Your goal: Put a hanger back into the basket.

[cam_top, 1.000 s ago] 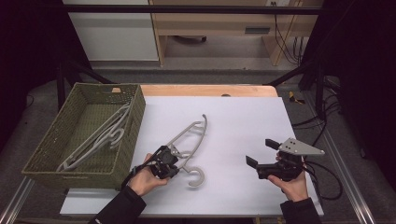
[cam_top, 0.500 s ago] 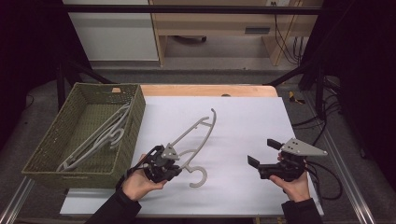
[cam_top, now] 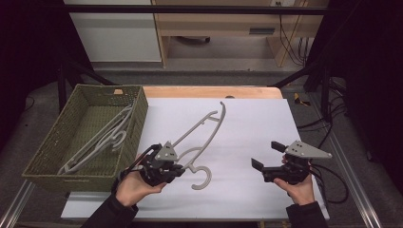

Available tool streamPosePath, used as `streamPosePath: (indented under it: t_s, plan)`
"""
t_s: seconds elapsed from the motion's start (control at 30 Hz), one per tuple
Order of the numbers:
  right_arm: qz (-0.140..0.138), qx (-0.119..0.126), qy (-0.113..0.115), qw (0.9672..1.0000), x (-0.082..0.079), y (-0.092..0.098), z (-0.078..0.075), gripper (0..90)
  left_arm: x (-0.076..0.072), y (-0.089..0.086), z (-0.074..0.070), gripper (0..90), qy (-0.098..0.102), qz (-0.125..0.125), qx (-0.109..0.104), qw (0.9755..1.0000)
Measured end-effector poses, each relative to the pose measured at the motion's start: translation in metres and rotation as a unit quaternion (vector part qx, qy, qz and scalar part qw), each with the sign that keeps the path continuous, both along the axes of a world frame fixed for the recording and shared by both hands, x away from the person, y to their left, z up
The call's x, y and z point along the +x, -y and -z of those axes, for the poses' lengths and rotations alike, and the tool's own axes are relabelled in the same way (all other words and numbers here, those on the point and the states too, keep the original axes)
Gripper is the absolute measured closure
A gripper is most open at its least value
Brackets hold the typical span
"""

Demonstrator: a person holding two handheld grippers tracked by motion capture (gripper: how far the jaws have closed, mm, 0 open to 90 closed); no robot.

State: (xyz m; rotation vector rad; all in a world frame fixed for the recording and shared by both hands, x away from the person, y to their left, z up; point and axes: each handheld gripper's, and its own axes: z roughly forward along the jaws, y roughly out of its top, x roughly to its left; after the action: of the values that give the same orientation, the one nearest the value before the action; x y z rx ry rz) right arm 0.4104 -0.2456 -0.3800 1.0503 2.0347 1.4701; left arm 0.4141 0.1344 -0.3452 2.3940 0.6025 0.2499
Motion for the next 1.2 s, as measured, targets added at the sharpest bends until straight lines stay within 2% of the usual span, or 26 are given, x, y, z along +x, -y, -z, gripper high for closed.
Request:
streamPosePath:
  t_s: [0.1,0.13,0.23,0.27,0.3,0.33,0.37,0.4,0.43,0.57,0.6,0.63,0.67,0.77,0.87,1.03,1.1,1.17,1.2]
  plan:
    - [0.0,-0.002,0.0,1.0,0.0,0.0,0.0,3.8,-0.001,-0.002,-0.008,82.7,0.002,0.004,-0.003,1.0]
    - [0.0,-0.001,0.0,1.0,0.0,0.0,0.0,3.8,-0.002,-0.004,-0.017,82.7,0.002,0.01,-0.007,0.9999]
    - [0.0,0.001,-0.001,1.0,0.0,0.0,0.0,3.8,-0.003,-0.005,-0.025,82.7,0.001,0.015,-0.012,0.9998]
    - [0.001,0.001,0.0,1.0,0.0,0.0,0.0,3.8,-0.004,-0.006,-0.033,82.7,0.004,0.018,-0.012,0.9998]
    - [0.001,0.001,0.0,1.0,0.0,0.0,0.0,3.8,-0.004,-0.006,-0.033,82.7,0.004,0.018,-0.012,0.9998]
    - [0.0,0.0,0.001,1.0,0.0,0.001,0.0,3.9,-0.004,-0.007,-0.041,82.7,0.009,0.019,-0.011,0.9997]
    - [0.0,0.0,0.001,1.0,0.0,0.001,0.0,3.8,-0.004,-0.007,-0.041,82.7,0.009,0.019,-0.011,0.9997]
    - [0.0,0.0,0.002,1.0,0.0,0.001,0.0,3.9,-0.004,-0.008,-0.049,82.7,0.012,0.02,-0.019,0.9996]
    - [0.0,0.0,0.002,1.0,0.0,0.001,0.0,3.9,-0.004,-0.008,-0.049,82.7,0.012,0.02,-0.019,0.9996]
    - [0.0,0.0,0.002,1.0,0.0,0.001,0.0,3.8,-0.001,-0.014,-0.064,82.7,0.019,0.018,-0.019,0.9995]
    - [0.0,-0.001,0.002,1.0,0.0,0.001,0.0,3.8,0.001,-0.016,-0.07,82.7,0.018,0.016,-0.021,0.9995]
    - [0.001,0.0,0.002,1.0,0.0,0.001,0.0,3.8,0.001,-0.016,-0.07,82.7,0.018,0.016,-0.021,0.9995]
    - [0.001,0.0,0.001,1.0,0.0,0.0,0.0,3.9,0.005,-0.021,-0.078,82.7,0.012,0.014,-0.031,0.9993]
    - [0.001,0.0,0.0,1.0,0.0,0.0,0.0,3.8,0.007,-0.025,-0.084,82.7,0.008,0.011,-0.04,0.9991]
    - [0.0,0.0,0.0,1.0,0.0,0.0,0.0,3.8,0.006,-0.027,-0.089,82.8,0.011,0.009,-0.041,0.9991]
    - [0.0,0.001,0.002,1.0,0.0,0.0,0.0,3.8,0.001,-0.029,-0.097,82.8,0.007,0.014,-0.048,0.9987]
    - [-0.001,0.001,0.003,1.0,0.0,0.001,-0.001,3.8,-0.004,-0.032,-0.107,82.8,0.017,0.012,-0.045,0.9987]
    - [-0.001,0.001,0.001,1.0,0.0,0.001,-0.001,3.8,-0.005,-0.033,-0.109,82.8,0.017,0.011,-0.046,0.9988]
    - [0.0,0.001,0.0,1.0,0.0,0.0,0.0,3.9,-0.008,-0.035,-0.116,82.8,0.024,0.01,-0.044,0.9987]
